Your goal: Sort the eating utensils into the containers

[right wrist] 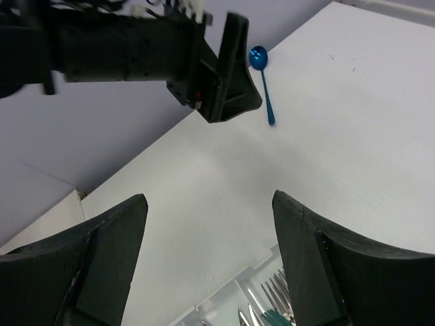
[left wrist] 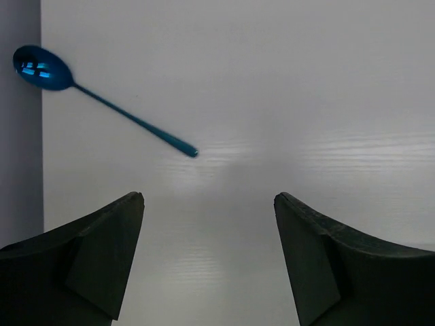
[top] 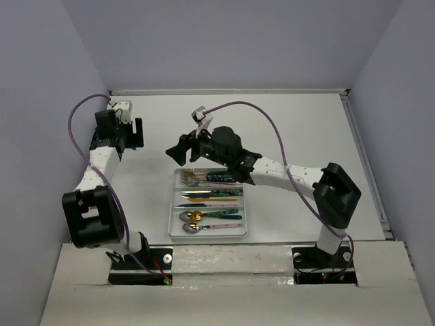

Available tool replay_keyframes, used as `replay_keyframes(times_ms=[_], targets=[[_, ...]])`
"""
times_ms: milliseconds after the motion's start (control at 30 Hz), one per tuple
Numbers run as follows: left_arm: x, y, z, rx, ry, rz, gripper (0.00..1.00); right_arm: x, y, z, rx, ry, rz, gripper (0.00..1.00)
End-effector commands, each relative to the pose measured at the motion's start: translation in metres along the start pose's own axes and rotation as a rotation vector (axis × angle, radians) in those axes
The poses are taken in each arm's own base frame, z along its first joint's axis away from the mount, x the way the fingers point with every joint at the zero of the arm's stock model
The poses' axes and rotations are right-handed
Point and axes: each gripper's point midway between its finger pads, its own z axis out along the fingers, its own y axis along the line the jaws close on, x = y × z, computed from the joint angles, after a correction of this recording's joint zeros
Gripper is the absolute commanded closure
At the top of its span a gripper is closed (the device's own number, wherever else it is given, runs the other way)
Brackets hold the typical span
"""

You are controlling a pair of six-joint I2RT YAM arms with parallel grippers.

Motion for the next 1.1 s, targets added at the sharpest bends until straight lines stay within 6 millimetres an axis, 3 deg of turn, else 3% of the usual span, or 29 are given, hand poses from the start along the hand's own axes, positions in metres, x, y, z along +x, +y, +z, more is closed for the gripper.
replay_keyframes(times_ms=[0, 100, 133, 267, 300, 367, 400, 467, 500, 667, 867, 1067], targets=[[0.000, 0.058, 0.038, -0.175, 0.050, 0.023, 0.05, -0.027, 0.004, -0.024, 0.030, -0.074, -0.060, 0.20], [-0.013, 0.069, 0.058, -0.210, 0.050, -0.025, 0.01, -0.017, 0.000, -0.031, 0.040, -0.047, -0.074, 0.20], [-0.005, 0.080, 0.069, -0.259, 0.076, -0.038, 0.01, -0.017, 0.000, -0.034, 0.040, -0.046, -0.076, 0.20], [-0.027, 0.108, 0.082, -0.354, 0.008, -0.087, 0.01, -0.002, -0.007, -0.041, 0.051, -0.010, -0.107, 0.20], [-0.019, 0.117, 0.091, -0.371, 0.032, -0.103, 0.01, 0.004, -0.008, -0.042, 0.054, 0.007, -0.108, 0.20], [-0.022, 0.136, 0.101, -0.414, 0.026, -0.143, 0.01, 0.013, -0.010, -0.044, 0.052, 0.035, -0.113, 0.20], [-0.034, 0.139, 0.099, -0.427, -0.001, -0.151, 0.01, 0.012, -0.009, -0.044, 0.050, 0.035, -0.114, 0.20], [-0.025, 0.151, 0.115, -0.447, 0.026, -0.197, 0.01, 0.018, -0.011, -0.047, 0.050, 0.051, -0.112, 0.20], [-0.039, 0.158, 0.117, -0.460, 0.014, -0.210, 0.01, 0.021, -0.011, -0.048, 0.051, 0.058, -0.113, 0.21], [-0.010, 0.167, 0.137, -0.484, 0.067, -0.277, 0.01, 0.032, -0.021, -0.054, 0.089, 0.105, -0.133, 0.21], [0.022, 0.153, 0.152, -0.372, 0.115, -0.358, 0.05, 0.039, -0.029, -0.056, 0.130, 0.147, -0.148, 0.23], [0.035, 0.147, 0.150, -0.352, 0.151, -0.363, 0.12, 0.037, -0.033, -0.063, 0.159, 0.150, -0.158, 0.23]])
